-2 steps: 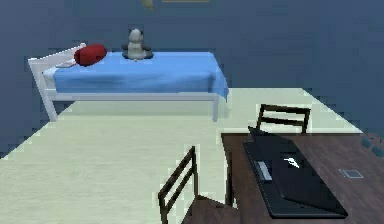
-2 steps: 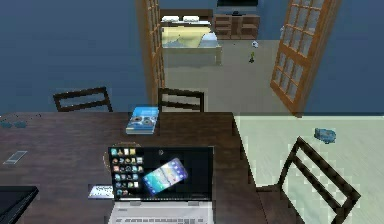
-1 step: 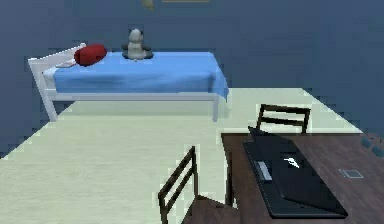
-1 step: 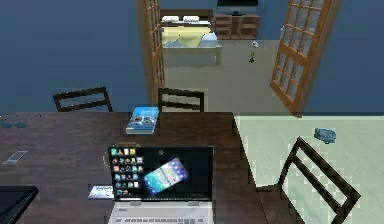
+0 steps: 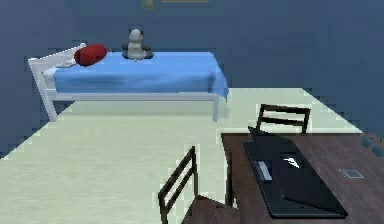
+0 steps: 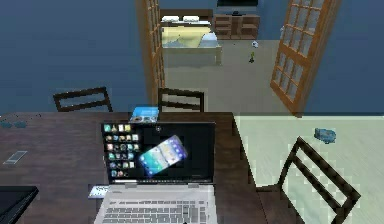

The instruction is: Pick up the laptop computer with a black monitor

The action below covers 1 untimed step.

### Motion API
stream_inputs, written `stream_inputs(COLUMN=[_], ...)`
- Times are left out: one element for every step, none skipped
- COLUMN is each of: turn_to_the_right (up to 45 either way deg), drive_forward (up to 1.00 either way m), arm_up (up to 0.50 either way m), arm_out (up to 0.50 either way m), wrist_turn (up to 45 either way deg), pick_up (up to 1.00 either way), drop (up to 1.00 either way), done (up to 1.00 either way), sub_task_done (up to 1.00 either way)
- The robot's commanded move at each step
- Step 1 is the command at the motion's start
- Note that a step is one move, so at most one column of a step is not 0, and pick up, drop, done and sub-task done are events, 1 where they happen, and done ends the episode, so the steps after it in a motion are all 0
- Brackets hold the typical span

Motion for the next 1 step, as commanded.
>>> stream_inputs(turn_to_the_right=[0.0], drive_forward=[0.0], arm_up=[0.0], arm_out=[0.0], wrist_turn=[0.0], pick_up=[0.0], drop=[0.0], done=[1.0], sub_task_done=[0.0])
